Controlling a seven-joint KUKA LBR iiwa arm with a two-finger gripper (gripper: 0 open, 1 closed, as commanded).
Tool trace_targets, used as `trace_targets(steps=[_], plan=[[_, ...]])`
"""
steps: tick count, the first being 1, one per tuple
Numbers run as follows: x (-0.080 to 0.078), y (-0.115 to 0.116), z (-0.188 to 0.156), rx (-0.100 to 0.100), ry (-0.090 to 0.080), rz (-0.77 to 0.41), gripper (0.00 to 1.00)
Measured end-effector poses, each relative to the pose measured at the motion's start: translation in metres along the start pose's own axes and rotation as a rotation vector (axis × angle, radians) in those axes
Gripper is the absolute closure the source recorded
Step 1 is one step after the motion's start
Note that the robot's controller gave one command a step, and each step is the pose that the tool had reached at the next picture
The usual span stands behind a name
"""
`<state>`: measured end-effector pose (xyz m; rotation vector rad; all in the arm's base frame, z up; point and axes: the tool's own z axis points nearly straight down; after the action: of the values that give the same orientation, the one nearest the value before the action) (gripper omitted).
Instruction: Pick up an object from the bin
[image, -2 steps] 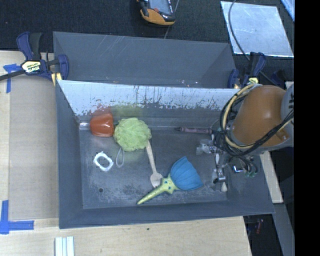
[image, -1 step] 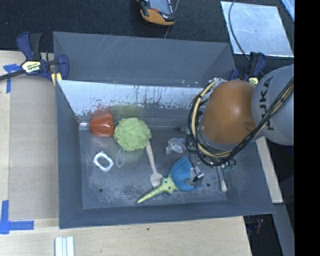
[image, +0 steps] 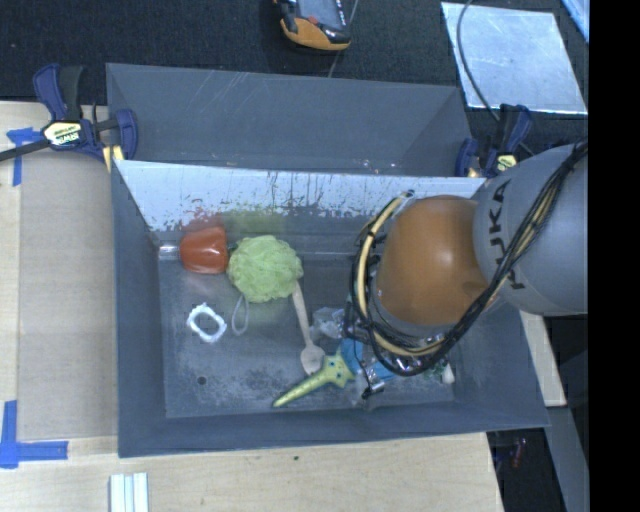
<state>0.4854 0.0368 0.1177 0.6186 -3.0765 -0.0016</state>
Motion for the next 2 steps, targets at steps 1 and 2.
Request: trace_targets(steps=[1,2], plan=[[-0.0037,-0.0136,0.0470,0.013,-0.017,-0.088,0.00],[0.0049,-0.0226,0.0469,0.006,-0.011,0.147,1.00]])
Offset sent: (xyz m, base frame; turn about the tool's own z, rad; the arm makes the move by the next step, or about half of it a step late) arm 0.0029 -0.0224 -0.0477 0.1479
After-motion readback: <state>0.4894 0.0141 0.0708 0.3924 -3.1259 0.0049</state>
